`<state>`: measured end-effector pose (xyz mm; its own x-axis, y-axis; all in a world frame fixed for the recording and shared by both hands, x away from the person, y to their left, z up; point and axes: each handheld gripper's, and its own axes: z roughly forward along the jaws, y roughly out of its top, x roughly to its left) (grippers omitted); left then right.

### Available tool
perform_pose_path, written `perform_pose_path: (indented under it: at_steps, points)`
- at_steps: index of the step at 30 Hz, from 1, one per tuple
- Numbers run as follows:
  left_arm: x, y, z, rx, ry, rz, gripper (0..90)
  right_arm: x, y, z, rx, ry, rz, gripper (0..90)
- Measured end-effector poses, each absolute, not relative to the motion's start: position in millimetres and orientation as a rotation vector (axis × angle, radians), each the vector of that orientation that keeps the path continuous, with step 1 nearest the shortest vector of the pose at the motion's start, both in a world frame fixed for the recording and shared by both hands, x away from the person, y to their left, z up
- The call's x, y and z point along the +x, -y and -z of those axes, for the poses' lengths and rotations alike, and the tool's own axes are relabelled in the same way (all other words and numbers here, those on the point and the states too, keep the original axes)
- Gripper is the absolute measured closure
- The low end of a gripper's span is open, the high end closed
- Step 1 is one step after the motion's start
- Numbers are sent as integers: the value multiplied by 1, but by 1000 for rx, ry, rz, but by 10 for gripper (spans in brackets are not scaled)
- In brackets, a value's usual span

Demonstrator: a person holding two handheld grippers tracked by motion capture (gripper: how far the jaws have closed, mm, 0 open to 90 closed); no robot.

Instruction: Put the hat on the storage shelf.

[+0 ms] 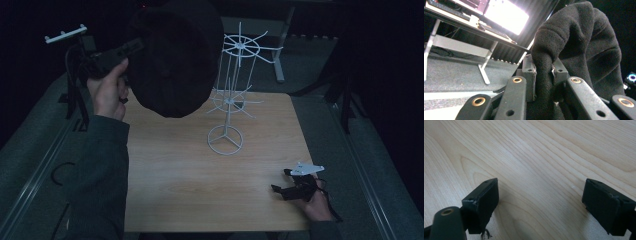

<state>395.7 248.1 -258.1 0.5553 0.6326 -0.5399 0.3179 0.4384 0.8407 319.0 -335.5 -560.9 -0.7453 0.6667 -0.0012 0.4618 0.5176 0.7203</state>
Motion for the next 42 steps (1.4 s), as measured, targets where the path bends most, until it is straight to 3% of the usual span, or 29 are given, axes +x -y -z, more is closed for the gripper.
perform_pose_path:
  at_steps: [13,28,42]
  points:
    - [408,-236,278,1194,-1168,-333,793,319,336,561,943,-2482,-1056,138]
    - [411,-229,282,1317,-1201,-438,782,319,336,561,946,-2483,-1056,138]
    - [401,-256,280,1187,-1224,-403,785,319,336,561,943,-2483,-1055,138]
